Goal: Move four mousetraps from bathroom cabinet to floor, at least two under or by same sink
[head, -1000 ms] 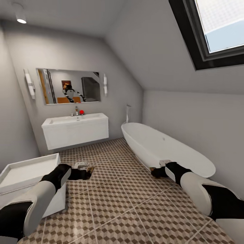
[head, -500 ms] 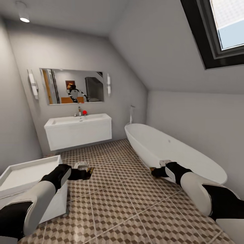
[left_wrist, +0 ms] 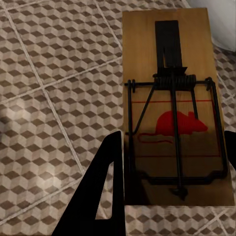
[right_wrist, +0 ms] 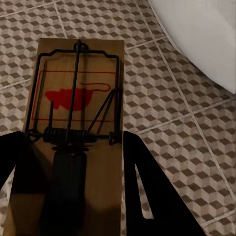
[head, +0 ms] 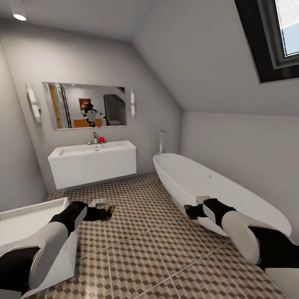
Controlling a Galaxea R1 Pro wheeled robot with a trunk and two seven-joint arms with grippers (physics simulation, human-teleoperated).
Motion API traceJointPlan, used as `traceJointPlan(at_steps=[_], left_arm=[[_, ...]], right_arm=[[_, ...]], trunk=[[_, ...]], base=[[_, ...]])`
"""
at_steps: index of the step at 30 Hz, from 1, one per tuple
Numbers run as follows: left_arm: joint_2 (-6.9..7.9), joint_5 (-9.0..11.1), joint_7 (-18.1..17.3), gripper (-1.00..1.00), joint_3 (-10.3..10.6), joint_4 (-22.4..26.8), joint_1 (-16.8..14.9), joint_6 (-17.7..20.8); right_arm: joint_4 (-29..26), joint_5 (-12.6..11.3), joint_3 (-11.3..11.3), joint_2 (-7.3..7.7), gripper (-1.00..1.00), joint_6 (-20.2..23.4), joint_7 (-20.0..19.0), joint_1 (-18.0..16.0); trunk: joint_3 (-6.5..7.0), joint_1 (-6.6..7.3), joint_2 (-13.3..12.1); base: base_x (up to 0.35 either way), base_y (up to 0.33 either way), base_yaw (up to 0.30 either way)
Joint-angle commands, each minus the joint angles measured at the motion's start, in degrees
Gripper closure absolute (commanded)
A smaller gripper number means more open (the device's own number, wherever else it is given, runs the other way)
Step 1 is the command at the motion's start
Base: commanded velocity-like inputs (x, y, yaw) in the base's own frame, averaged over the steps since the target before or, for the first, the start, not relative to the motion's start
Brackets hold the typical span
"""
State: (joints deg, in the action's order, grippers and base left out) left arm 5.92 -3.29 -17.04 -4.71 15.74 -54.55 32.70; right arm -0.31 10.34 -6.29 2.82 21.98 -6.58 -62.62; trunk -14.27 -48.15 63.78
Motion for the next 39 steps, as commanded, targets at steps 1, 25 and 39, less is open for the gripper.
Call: traceJointPlan(at_steps=[1,25,39], left_arm=[[-0.03,-0.4,-0.3,1.00,-0.5,0.1,0.0,0.3],[-0.20,-0.4,-0.3,1.00,-0.5,0.0,0.0,0.3],[-0.42,-0.6,-0.3,1.00,-0.4,0.1,0.0,0.3]], right_arm=[[0.0,0.4,-0.5,0.01,1.00,0.3,-0.3,0.0],[0.0,0.5,-0.5,-0.01,1.00,0.3,-0.3,0.0],[0.0,0.4,-0.5,0.06,1.00,0.3,-0.3,0.0]], trunk=[[-0.08,-0.04,0.0],[-0.08,-0.04,0.0],[-0.08,-0.04,0.0]], base=[[0.316,0.000,0.000],[0.316,0.000,0.168],[0.093,0.000,0.053]])
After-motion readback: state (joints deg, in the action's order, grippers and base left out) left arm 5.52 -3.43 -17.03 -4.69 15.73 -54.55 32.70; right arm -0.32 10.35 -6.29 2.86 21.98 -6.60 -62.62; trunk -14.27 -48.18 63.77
